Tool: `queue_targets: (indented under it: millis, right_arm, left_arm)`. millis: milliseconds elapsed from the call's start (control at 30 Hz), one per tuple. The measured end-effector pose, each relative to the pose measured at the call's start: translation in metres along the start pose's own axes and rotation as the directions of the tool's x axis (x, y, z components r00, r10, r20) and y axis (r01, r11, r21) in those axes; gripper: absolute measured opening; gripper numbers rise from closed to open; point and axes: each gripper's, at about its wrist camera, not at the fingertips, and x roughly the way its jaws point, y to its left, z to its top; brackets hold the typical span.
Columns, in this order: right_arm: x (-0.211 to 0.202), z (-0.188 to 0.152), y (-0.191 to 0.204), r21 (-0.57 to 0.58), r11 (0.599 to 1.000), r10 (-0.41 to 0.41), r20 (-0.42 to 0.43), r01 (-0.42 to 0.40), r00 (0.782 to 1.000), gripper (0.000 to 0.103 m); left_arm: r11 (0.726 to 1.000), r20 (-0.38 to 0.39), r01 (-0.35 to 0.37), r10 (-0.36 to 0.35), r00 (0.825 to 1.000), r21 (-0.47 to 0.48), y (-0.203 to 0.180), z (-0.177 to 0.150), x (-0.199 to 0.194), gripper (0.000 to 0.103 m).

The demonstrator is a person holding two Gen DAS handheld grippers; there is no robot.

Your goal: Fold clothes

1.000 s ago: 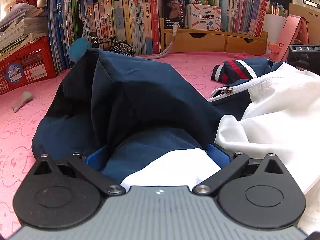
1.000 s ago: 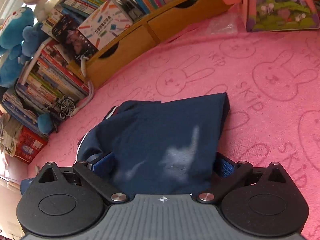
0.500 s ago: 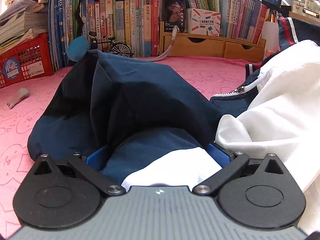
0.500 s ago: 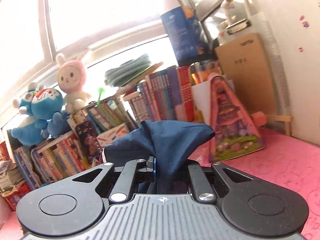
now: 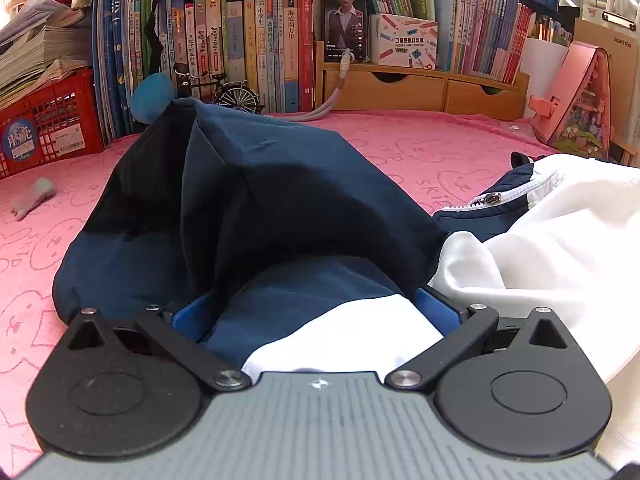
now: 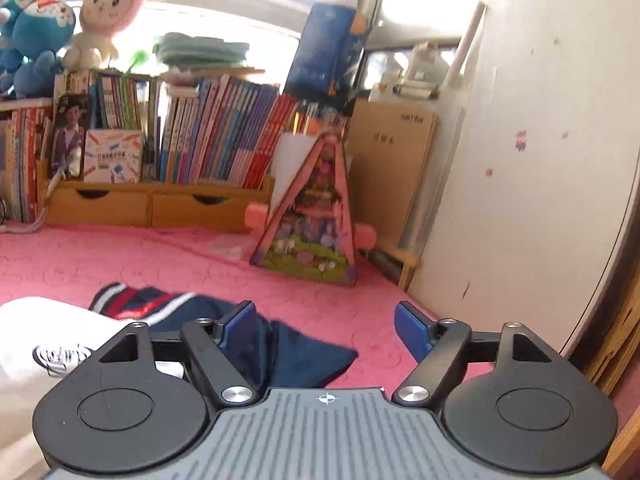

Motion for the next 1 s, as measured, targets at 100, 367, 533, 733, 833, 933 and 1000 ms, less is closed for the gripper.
queue_targets:
  millis: [100,367,533,733,833,933,1000]
  right_arm:
    - [-0.037,0.018,0.009,-0.016,0.987,0.161,0.155,-0.16,0.975,0.097]
    - [-0.042,-0.014,0.137,-0.201,0.761,0.611,-0.1,-0.617,0.785,0.033]
    - [-0.023,-0.058,0.173,-0.195,0.767,0.568,-0.238,-0.611,0.788,0.032]
    - [-0.034,-0.075,0.178,-0.256,0.778,0.543,-0.184,-0.573,0.819,0.033]
    - [-0.03,-0.073,0.176,-0.233,0.778,0.552,-0.19,-0.584,0.812,0.033]
    - [-0.029,-0.073,0.175,-0.226,0.778,0.555,-0.191,-0.586,0.81,0.033]
    - [-0.029,-0.073,0.175,-0.226,0.779,0.554,-0.19,-0.585,0.811,0.033]
  left_arm:
    - [1.0,0.0,0.0,0.0,1.0,0.001,0.0,0.0,0.0,0.103]
    - [1.0,0.001,0.002,-0.002,1.0,-0.003,-0.001,0.0,-0.001,0.103]
    - [0.989,0.064,0.052,-0.044,0.997,-0.138,0.015,-0.001,-0.023,0.103]
    - [0.865,0.213,0.223,-0.138,0.967,-0.449,0.087,0.021,-0.047,0.103]
    - [0.74,0.203,0.303,-0.226,0.953,-0.6,0.124,0.042,-0.023,0.103]
    - [0.603,0.107,0.303,-0.339,0.935,-0.738,0.139,0.058,0.025,0.103]
    - [0.623,-0.002,0.207,-0.318,0.948,-0.755,0.134,0.066,0.054,0.103]
